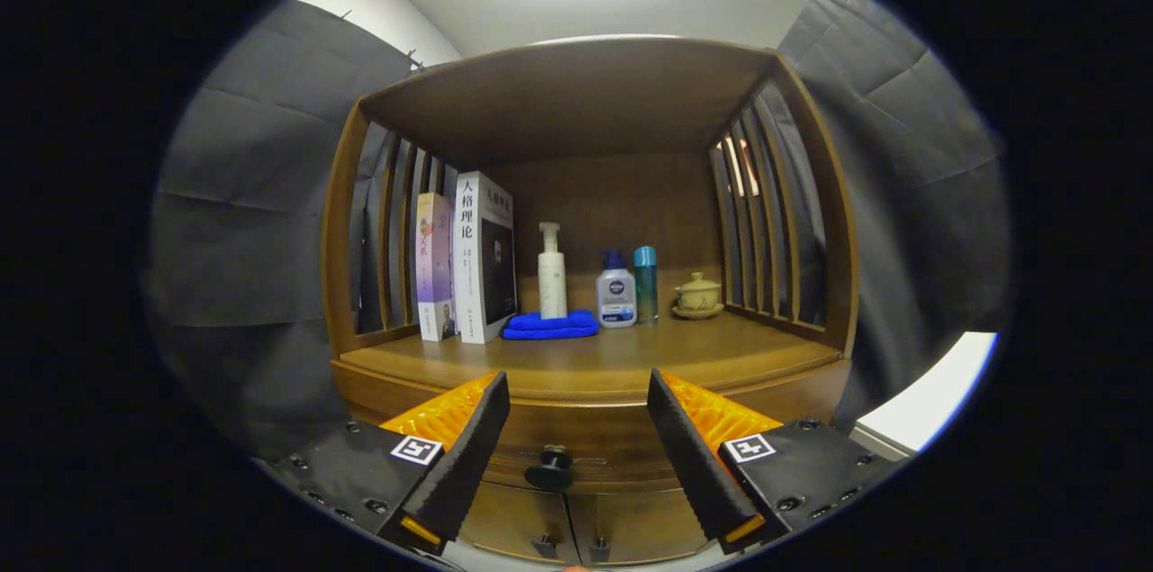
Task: Pull open the drawer, take out the items inside it, and place them on the countertop above the cabinet.
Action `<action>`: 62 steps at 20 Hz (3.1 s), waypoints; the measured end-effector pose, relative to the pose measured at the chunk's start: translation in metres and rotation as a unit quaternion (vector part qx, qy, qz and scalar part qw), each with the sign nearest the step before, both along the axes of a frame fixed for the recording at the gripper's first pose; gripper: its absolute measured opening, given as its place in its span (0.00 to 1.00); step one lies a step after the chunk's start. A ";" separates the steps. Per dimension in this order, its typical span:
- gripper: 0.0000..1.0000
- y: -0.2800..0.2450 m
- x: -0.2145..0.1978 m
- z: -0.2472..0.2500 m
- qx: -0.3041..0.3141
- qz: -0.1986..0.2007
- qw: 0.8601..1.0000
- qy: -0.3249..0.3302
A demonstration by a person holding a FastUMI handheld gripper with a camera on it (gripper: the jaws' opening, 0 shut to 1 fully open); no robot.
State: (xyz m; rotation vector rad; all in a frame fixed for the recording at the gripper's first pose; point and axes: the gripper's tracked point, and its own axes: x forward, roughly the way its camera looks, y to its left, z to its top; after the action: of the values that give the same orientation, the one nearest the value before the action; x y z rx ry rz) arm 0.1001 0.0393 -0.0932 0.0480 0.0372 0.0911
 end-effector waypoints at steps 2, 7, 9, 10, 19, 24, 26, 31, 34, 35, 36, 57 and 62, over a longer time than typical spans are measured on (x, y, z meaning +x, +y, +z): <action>0.98 0.009 0.008 -0.009 0.003 0.004 1.000 0.005; 0.98 0.022 0.019 -0.044 -0.003 0.005 0.999 0.033; 0.98 0.023 0.020 -0.061 -0.008 0.002 0.999 0.047; 0.96 0.023 0.021 -0.069 -0.008 0.003 0.999 0.054; 0.62 0.024 0.025 -0.118 -0.003 0.006 0.994 0.110; 0.43 0.024 0.023 -0.120 -0.016 0.004 0.994 0.109; 0.33 0.022 0.022 -0.119 -0.024 -0.001 0.994 0.109; 0.28 0.021 0.017 -0.117 -0.017 0.004 0.993 0.113; 0.28 0.020 0.006 -0.117 -0.016 0.005 0.993 0.114; 0.28 0.020 0.002 -0.116 -0.014 0.006 0.993 0.115; 0.28 0.020 -0.003 -0.116 -0.015 0.008 0.993 0.116; 0.28 0.017 -0.121 -0.113 -0.041 0.040 0.990 0.127; 0.28 0.015 -0.150 -0.117 -0.058 0.057 0.989 0.125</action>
State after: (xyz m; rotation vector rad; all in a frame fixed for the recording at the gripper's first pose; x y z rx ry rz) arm -0.0501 0.0547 -0.2102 -0.0602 0.2970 0.1965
